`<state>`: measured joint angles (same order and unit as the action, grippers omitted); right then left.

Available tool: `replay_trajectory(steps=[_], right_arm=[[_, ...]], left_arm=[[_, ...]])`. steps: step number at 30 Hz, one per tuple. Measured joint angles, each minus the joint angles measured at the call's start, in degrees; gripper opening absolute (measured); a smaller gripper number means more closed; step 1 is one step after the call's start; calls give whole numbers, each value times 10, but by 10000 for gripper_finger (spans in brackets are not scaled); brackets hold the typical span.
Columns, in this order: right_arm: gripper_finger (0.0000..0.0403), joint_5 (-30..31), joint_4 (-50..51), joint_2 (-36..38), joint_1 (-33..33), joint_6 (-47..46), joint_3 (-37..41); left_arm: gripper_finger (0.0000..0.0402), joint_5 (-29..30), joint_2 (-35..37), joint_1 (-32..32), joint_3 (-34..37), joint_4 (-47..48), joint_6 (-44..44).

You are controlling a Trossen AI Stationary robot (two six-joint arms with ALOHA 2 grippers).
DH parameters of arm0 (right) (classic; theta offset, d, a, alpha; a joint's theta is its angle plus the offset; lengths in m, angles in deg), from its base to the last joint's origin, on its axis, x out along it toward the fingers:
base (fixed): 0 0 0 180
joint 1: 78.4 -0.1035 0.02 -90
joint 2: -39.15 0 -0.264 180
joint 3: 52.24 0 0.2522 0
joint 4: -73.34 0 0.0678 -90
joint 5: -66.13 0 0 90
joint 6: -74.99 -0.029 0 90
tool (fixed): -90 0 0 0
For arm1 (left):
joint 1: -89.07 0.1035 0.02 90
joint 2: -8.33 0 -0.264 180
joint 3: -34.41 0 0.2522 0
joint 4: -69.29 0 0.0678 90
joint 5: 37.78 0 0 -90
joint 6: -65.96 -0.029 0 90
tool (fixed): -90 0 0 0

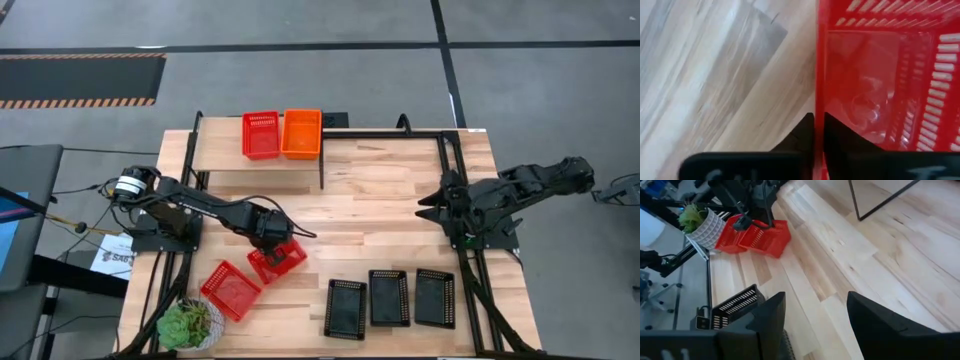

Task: Stack baskets on shelf by color
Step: Stack the right red bin on top of the other red bin on the shelf

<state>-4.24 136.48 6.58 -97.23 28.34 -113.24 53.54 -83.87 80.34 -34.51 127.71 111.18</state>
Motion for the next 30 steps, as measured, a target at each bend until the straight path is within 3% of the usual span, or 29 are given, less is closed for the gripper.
replay_trajectory(steps=[5, 11, 24, 30], right_arm=[[235, 15, 2, 0, 0, 7, 0], [235, 48, 3, 0, 0, 32, 0], [235, 66, 3, 0, 1, 36, 0], [235, 81, 3, 0, 3, 36, 0]], left_arm=[[2, -3, 0, 5, -14, 6, 20], [0, -9, 2, 12, -78, 32, 67], [0, 19, 9, 63, -347, 241, 80], [0, 90, 9, 119, -475, 272, -16]])
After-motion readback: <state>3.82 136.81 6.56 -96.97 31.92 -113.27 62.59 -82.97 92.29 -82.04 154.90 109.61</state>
